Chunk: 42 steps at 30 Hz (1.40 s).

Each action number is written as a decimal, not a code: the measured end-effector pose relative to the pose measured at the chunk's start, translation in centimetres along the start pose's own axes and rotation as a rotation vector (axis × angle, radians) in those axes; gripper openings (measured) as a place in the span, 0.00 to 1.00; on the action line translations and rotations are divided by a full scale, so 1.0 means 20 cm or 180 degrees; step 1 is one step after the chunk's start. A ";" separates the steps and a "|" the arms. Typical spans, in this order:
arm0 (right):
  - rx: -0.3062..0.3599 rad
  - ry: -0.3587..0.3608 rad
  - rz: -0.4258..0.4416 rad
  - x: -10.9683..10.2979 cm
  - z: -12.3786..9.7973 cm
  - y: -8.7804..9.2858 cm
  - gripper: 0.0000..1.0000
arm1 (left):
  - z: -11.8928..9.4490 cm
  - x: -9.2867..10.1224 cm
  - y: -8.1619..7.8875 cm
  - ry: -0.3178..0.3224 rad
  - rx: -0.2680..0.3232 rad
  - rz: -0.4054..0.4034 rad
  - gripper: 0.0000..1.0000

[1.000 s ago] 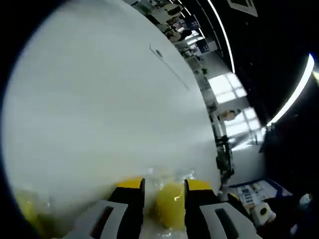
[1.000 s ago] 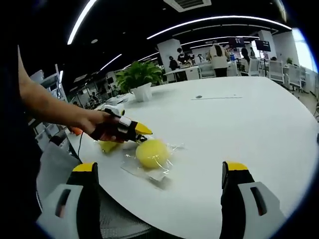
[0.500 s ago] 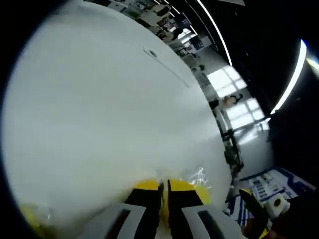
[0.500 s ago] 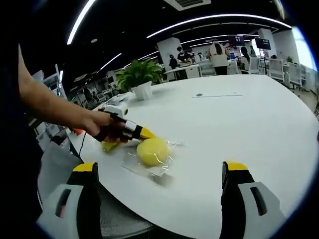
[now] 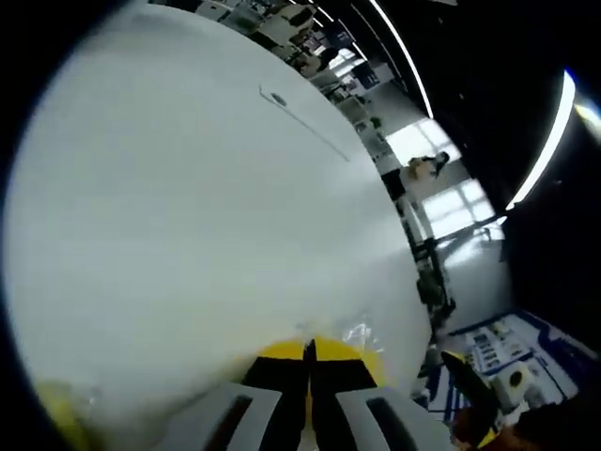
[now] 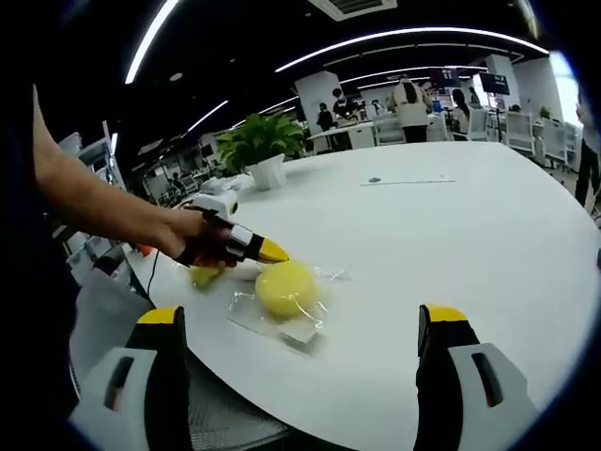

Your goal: Compare the silicone blocks by pressing each to a similar depth, holding the contact briefly, and releasing to observe deformation and rebound differences across the visible hardness samples.

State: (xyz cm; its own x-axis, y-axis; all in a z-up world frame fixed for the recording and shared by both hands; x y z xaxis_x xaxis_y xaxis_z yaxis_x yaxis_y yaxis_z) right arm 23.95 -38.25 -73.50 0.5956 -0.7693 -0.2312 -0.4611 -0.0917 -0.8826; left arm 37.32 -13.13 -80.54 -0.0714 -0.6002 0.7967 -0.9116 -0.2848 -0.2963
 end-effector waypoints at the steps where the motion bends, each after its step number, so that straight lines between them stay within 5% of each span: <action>1: -0.0002 -0.0001 0.0001 0.00 0.00 0.00 0.96 | 0.00 0.02 -0.01 0.0109 0.0021 0.0088 0.00; 11: 0.0014 -0.0021 -0.0040 -0.01 0.01 -0.03 0.96 | -0.03 0.08 0.00 0.0291 -0.0074 0.0126 0.00; 14: 0.0004 -0.0036 -0.0033 -0.01 0.02 -0.04 0.96 | -0.06 0.14 0.00 0.0460 0.0044 0.0403 0.00; 21: 0.0035 -0.0036 -0.0013 -0.03 0.03 -0.04 0.96 | -0.12 0.23 -0.04 0.0666 0.0225 0.0582 0.00; 42: 0.0161 -0.0186 -0.0162 -0.06 0.05 -0.13 0.96 | -0.43 0.44 -0.21 0.0607 0.0798 0.1635 0.00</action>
State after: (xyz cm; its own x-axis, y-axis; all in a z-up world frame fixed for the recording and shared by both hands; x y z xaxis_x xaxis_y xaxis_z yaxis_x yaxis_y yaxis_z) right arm 25.14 -36.37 -71.27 0.6554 -0.7261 -0.2078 -0.3964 -0.0964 -0.9130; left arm 37.07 -10.69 -67.78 -0.5699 -0.5697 0.5922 -0.6197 -0.1753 -0.7650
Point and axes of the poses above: the point that each gripper's makers call its tool centre point, and the gripper's own axes: z roughly forward along the fingers, x roughly to its right, y roughly out of its underside, the point moved 8 cm from there along -z, roughly backward along the fingers, and after that the axes turned 4 degrees about -z, right-handed, at the moved point
